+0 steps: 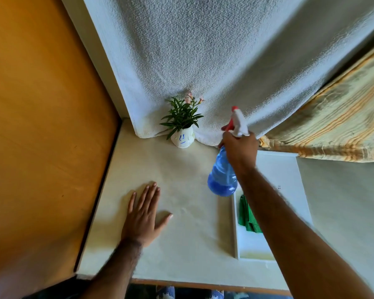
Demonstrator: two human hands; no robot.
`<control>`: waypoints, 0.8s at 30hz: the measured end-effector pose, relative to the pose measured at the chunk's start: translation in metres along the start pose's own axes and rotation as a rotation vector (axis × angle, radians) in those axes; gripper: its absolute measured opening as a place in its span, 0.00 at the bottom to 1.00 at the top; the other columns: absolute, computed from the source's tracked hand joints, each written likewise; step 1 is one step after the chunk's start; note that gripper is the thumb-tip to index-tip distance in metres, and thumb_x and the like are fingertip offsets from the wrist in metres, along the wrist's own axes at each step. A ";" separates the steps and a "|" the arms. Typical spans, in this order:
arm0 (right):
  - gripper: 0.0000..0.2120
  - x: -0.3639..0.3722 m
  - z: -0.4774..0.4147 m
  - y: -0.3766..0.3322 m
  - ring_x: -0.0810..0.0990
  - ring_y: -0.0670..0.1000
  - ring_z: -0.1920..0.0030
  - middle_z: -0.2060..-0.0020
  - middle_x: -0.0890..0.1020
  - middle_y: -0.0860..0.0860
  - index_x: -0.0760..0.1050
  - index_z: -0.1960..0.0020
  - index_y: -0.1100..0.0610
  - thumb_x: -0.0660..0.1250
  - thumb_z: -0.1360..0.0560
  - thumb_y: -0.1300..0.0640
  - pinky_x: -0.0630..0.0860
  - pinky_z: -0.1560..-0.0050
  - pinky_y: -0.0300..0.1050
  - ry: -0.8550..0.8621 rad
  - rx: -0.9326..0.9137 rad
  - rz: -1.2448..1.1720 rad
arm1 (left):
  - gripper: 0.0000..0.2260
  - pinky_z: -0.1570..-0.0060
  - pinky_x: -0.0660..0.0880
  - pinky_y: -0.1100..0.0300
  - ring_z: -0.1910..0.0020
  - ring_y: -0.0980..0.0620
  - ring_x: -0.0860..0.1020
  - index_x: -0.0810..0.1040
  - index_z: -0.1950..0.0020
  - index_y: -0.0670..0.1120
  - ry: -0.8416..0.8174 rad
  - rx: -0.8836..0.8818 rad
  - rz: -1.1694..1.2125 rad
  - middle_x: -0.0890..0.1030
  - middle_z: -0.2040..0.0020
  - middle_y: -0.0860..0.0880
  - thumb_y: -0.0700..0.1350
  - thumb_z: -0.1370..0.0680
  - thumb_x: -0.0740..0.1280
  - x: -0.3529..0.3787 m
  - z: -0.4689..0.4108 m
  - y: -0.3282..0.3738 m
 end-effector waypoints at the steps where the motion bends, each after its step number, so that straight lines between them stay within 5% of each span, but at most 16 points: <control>1: 0.06 -0.012 -0.005 -0.005 0.78 0.35 0.79 0.79 0.81 0.38 0.81 0.66 0.48 0.69 0.32 0.57 0.71 0.77 0.29 0.048 -0.037 -0.053 | 0.41 0.21 0.63 0.36 0.16 0.45 0.62 0.60 0.16 0.44 0.004 0.000 0.001 0.62 0.15 0.45 0.72 0.19 0.54 -0.001 0.000 0.001; 8: 0.13 -0.071 -0.038 0.007 0.85 0.47 0.69 0.65 0.86 0.60 0.83 0.50 0.56 0.66 0.32 0.63 0.83 0.64 0.45 0.199 -0.218 -0.149 | 0.42 0.20 0.62 0.36 0.16 0.45 0.62 0.60 0.16 0.44 -0.015 0.001 0.006 0.62 0.15 0.45 0.71 0.20 0.56 -0.001 0.000 0.002; 14: 0.14 -0.088 -0.051 0.047 0.82 0.53 0.66 0.63 0.84 0.42 0.81 0.53 0.44 0.67 0.31 0.62 0.79 0.62 0.48 0.183 -0.275 -0.091 | 0.42 0.18 0.56 0.39 0.15 0.46 0.59 0.55 0.14 0.46 -0.066 -0.007 0.015 0.59 0.14 0.46 0.73 0.20 0.51 0.002 0.000 0.000; 16: 0.08 -0.089 -0.053 0.062 0.82 0.48 0.67 0.65 0.84 0.43 0.81 0.56 0.51 0.67 0.31 0.62 0.77 0.65 0.45 0.185 -0.260 -0.086 | 0.43 0.17 0.55 0.39 0.15 0.46 0.58 0.54 0.14 0.46 -0.079 -0.007 0.008 0.58 0.13 0.46 0.74 0.20 0.52 0.004 0.000 -0.001; 18: 0.06 -0.087 -0.054 0.077 0.85 0.53 0.64 0.63 0.87 0.50 0.82 0.54 0.59 0.68 0.29 0.60 0.82 0.65 0.51 0.169 -0.224 -0.051 | 0.43 0.18 0.55 0.39 0.15 0.45 0.58 0.54 0.14 0.46 -0.086 -0.010 0.009 0.58 0.13 0.46 0.74 0.20 0.52 0.004 -0.001 -0.001; 20: 0.07 -0.085 -0.053 0.081 0.86 0.56 0.60 0.59 0.87 0.55 0.83 0.51 0.57 0.70 0.28 0.58 0.84 0.59 0.56 0.147 -0.210 -0.061 | 0.43 0.18 0.56 0.38 0.15 0.45 0.59 0.55 0.14 0.46 -0.089 -0.011 0.005 0.58 0.14 0.45 0.74 0.20 0.52 0.002 -0.001 0.000; 24: 0.11 -0.082 -0.046 0.076 0.80 0.42 0.63 0.64 0.84 0.44 0.83 0.47 0.47 0.75 0.29 0.50 0.80 0.56 0.44 0.033 -0.190 -0.086 | 0.43 0.20 0.58 0.38 0.16 0.44 0.61 0.57 0.15 0.45 -0.079 -0.011 0.003 0.61 0.14 0.44 0.73 0.20 0.51 -0.001 0.000 0.001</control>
Point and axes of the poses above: each hand's wrist, its own z-axis away from the middle knuckle, its own x-axis out of the palm, y = z × x, the point moved 5 cm from there along -z, towards the middle knuckle
